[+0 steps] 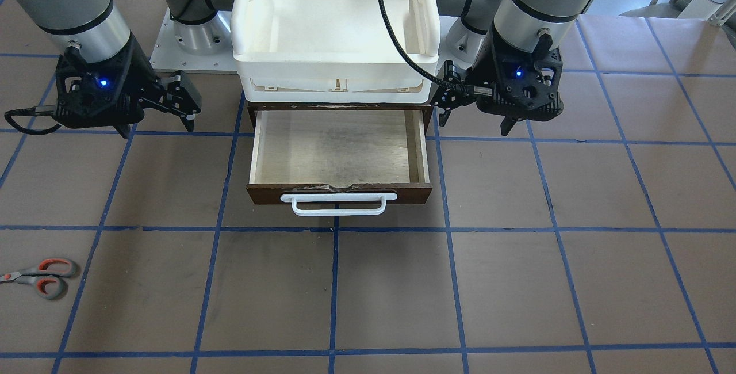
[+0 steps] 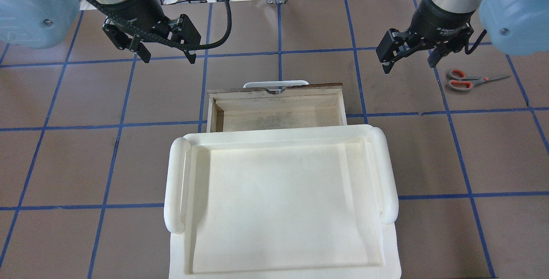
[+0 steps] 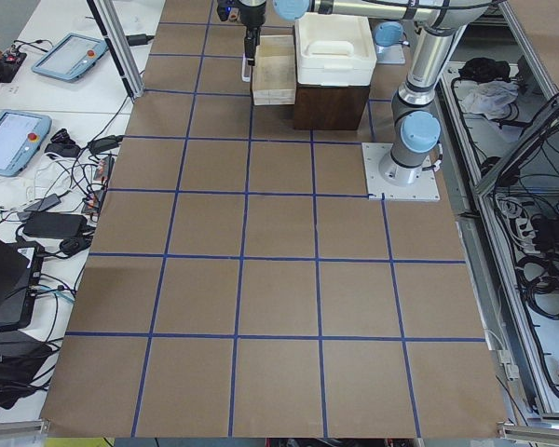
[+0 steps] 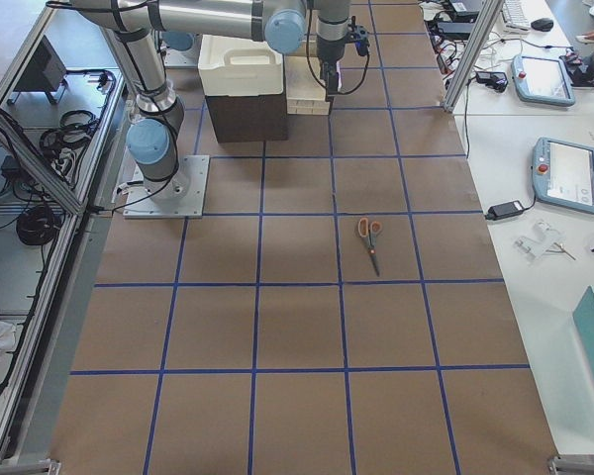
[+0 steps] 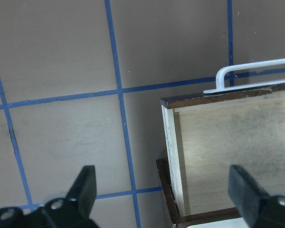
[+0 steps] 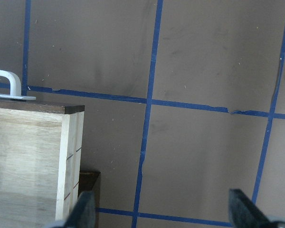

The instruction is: Put scissors in drawer and close it

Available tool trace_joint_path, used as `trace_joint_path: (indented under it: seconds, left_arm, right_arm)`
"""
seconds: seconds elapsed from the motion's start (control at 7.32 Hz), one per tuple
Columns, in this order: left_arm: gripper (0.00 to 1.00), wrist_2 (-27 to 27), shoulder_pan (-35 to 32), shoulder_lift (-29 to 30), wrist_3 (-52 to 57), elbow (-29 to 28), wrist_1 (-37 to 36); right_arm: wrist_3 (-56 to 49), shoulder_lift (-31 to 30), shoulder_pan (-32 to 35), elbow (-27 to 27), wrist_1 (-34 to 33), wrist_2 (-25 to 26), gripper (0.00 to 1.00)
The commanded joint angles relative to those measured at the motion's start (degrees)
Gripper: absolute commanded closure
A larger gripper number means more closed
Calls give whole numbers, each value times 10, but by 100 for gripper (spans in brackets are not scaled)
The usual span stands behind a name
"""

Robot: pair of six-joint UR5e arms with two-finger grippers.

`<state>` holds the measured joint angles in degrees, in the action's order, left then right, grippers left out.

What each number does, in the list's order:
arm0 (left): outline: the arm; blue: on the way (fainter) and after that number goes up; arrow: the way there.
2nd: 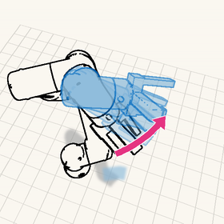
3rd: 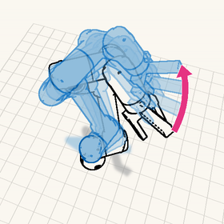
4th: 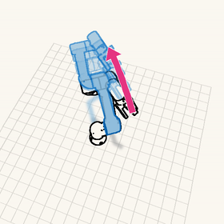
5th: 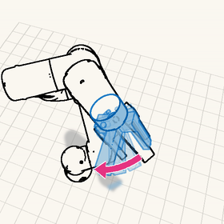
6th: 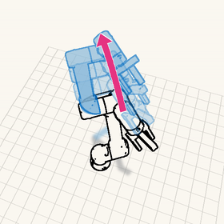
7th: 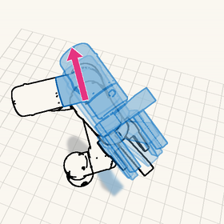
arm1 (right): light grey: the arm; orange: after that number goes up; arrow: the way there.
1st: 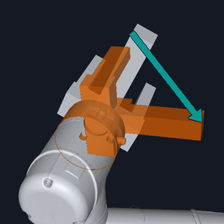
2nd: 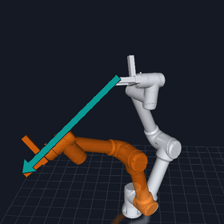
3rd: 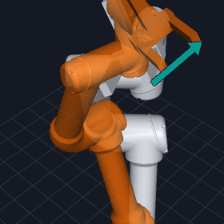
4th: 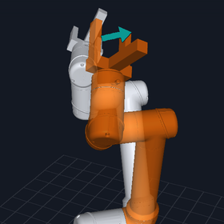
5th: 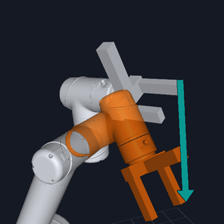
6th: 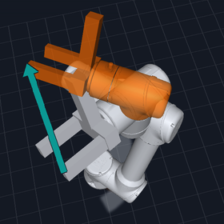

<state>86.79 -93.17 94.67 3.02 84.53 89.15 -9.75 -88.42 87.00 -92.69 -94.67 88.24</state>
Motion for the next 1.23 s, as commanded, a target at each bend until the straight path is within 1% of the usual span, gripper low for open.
trace_joint_path:
  seconds: [0.0, 0.41, 0.55, 0.82, 1.09]
  left_arm:
    - [0, 0, 0, 2, 0, 1, -6]
    - [0, -1, 0, 2, 0, 1, -6]
    - [0, -2, 0, 3, -3, 1, -6]
    - [0, -2, 0, 2, -3, 1, -6]
    - [0, -2, 0, 3, -2, 1, -6]
  right_arm:
    - [0, 0, 0, 0, -4, -3, 0]
    - [20, 0, 2, 0, -20, 2, 0]
    - [11, 0, 2, 0, -21, 9, 0]
    - [1, 2, 2, 0, -18, 0, 0]
    - [-45, 4, -4, 3, -20, 3, 0]
